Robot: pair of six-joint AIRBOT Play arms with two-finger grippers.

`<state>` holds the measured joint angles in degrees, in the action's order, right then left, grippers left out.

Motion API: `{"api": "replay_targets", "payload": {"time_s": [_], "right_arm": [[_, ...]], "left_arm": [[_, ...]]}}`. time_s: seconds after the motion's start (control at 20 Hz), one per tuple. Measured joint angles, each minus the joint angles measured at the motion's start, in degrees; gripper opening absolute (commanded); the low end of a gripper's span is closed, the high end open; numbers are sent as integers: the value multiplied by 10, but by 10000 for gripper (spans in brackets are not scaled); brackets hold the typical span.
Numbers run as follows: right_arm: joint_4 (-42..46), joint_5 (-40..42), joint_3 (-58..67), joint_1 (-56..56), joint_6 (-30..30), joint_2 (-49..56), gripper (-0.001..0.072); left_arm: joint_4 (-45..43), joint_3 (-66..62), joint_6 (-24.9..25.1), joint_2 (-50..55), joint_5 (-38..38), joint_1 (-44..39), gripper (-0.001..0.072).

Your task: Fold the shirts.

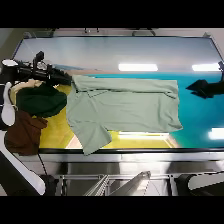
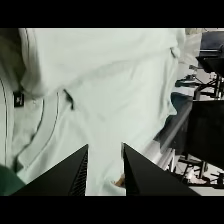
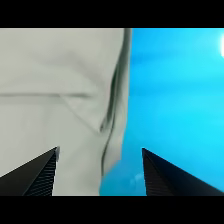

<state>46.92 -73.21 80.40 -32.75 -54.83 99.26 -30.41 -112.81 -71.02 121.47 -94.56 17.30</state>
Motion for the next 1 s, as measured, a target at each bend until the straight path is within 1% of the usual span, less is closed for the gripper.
{"api": "replay_targets", "payload": {"time_s": [0.1,0.2,0.35,0.4,0.45,0.55,0.6,0.65,0.8,0.85,0.9,1.0], "right_arm": [[40,-41,-42,-14,-18,-21,590],[65,-60,-106,-19,-26,-32,590],[59,-69,-200,-14,-20,-37,581],[46,-70,-225,-9,-12,-36,514],[39,-71,-243,-1,-8,-32,410],[37,-67,-266,18,0,-24,110],[38,-63,-274,29,2,-22,56],[38,-62,-278,38,4,-21,19],[35,-61,-286,55,7,-24,19],[35,-59,-287,58,9,-27,18],[36,-57,-287,60,9,-30,19],[36,-53,-288,61,9,-36,19]], "left_arm": [[-25,68,-2,-53,-15,7,235],[-65,148,-1,-107,-19,4,235],[-133,276,3,-186,-8,-2,236],[-148,314,4,-208,-5,-3,235],[-160,351,5,-228,2,-4,236],[-183,419,5,-266,15,-4,236],[-189,451,5,-282,21,-4,236],[-193,478,5,-296,28,-5,236],[-203,556,5,-327,48,-6,237],[-206,580,5,-334,54,-7,245],[-206,602,5,-340,61,-10,289],[-206,646,5,-347,82,-20,289]]}}
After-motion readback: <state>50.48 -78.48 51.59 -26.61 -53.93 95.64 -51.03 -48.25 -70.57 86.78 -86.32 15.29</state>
